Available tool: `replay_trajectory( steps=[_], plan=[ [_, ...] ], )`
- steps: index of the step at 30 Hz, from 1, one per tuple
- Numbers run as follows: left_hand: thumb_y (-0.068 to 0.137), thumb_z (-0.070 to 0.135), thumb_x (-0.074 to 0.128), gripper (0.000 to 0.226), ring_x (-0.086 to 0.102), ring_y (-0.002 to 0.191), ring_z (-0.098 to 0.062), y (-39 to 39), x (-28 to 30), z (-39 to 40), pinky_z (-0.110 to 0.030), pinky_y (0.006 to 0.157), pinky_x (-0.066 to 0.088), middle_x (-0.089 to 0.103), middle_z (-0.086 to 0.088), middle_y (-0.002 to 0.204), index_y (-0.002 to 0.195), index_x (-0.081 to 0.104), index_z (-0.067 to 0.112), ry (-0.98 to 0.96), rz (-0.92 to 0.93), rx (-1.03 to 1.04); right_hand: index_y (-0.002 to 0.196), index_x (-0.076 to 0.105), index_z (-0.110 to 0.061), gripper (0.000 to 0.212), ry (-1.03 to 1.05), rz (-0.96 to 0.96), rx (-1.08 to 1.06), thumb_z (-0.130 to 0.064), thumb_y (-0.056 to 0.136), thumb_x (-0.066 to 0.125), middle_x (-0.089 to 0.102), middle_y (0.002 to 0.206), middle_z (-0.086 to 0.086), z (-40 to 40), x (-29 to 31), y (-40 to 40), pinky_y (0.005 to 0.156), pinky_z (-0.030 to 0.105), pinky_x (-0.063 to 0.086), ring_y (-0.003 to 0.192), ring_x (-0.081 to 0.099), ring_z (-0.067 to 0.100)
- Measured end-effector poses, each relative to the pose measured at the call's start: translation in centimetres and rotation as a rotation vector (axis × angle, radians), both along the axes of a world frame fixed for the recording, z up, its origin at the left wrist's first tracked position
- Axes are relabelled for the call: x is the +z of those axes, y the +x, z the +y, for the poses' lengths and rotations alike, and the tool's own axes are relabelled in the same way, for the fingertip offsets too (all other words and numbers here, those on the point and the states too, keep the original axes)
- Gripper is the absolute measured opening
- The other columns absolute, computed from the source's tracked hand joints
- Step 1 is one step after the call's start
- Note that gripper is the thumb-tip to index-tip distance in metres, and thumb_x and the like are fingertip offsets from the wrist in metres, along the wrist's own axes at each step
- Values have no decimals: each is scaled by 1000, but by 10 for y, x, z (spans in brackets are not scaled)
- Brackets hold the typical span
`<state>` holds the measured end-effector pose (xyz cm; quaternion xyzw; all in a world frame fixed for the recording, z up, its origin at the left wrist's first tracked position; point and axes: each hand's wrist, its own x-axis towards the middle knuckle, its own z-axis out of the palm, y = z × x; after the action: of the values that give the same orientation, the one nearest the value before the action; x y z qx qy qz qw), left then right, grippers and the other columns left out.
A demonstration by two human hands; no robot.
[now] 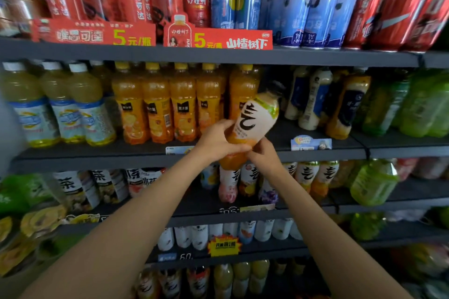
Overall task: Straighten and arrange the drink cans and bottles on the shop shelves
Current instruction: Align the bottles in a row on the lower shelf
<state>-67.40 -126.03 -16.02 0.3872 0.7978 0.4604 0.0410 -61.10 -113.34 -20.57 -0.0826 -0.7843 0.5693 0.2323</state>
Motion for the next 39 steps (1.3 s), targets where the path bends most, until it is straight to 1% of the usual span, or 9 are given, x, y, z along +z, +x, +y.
replay_trajectory(
  steps=[3, 7, 10, 13, 16, 19, 25, 34, 39],
  plan=[
    [71, 21, 79, 71, 45, 116, -7, 14, -12, -8, -23, 95, 37, 49, 9, 125, 133, 46, 15, -61, -38, -76, 122, 48, 1, 51, 98, -76, 11, -16, 76, 63, 57, 112, 6, -6, -15, 23, 69, 9, 47, 101, 55, 14],
    [70, 18, 80, 66, 51, 117, -16, 20, -67, -38, -26, 93, 42, 56, 0, 126, 129, 50, 15, -91, -253, -58, 114, 49, -8, 42, 143, -301, 145, 1, 77, 66, 58, 94, -1, -28, -51, 36, 67, 10, 47, 82, 58, 0],
    [68, 20, 81, 63, 55, 113, -18, 20, -119, -61, -23, 84, 44, 60, -1, 122, 125, 53, 15, -179, -321, 33, 120, 52, -10, 66, 302, -419, 127, -27, 63, 82, 57, 110, 5, -51, -97, 29, 83, 27, 48, 103, 54, 18],
    [65, 22, 83, 67, 56, 112, -22, 18, -158, -68, -23, 82, 44, 61, -6, 122, 124, 53, 11, -181, -345, 213, 125, 46, -10, 77, 246, -468, 90, -27, 62, 85, 52, 113, 1, -72, -132, 16, 82, 31, 48, 107, 53, 20],
    [67, 27, 81, 63, 56, 111, -27, 4, -178, -64, -26, 80, 43, 61, -9, 118, 120, 53, 9, -135, -325, 411, 124, 44, -7, 63, 80, -479, 113, -6, 69, 75, 55, 117, 13, -84, -148, -5, 89, 49, 49, 108, 55, 31],
    [70, 27, 78, 59, 57, 110, -29, -15, -191, -59, -30, 79, 45, 61, -10, 117, 120, 51, 11, -70, -316, 515, 127, 44, -7, 57, -142, -466, 116, 12, 74, 57, 54, 122, 16, -91, -154, -27, 92, 48, 48, 113, 53, 30],
    [78, 34, 71, 62, 54, 113, -32, -41, -204, -39, -35, 87, 44, 57, -12, 124, 130, 43, 16, -98, -336, 582, 135, 42, -17, 62, -217, -434, 32, 4, 77, 49, 56, 122, 10, -81, -168, -70, 80, 29, 51, 107, 54, 23],
    [82, 35, 67, 57, 54, 112, -35, -55, -208, -8, -37, 88, 44, 56, -16, 122, 126, 39, 11, -209, -411, 628, 126, 47, -7, 52, -219, -453, -40, 11, 79, 38, 55, 125, 15, -69, -190, -88, 101, 45, 44, 115, 52, 27],
    [80, 34, 69, 62, 53, 115, -34, -61, -214, -4, -39, 90, 44, 55, -16, 124, 129, 39, 10, -199, -428, 594, 144, 29, -22, 61, -155, -583, -65, -5, 87, 40, 28, 143, 10, -68, -199, -90, 107, 46, 36, 126, 37, 35]
  ],
)
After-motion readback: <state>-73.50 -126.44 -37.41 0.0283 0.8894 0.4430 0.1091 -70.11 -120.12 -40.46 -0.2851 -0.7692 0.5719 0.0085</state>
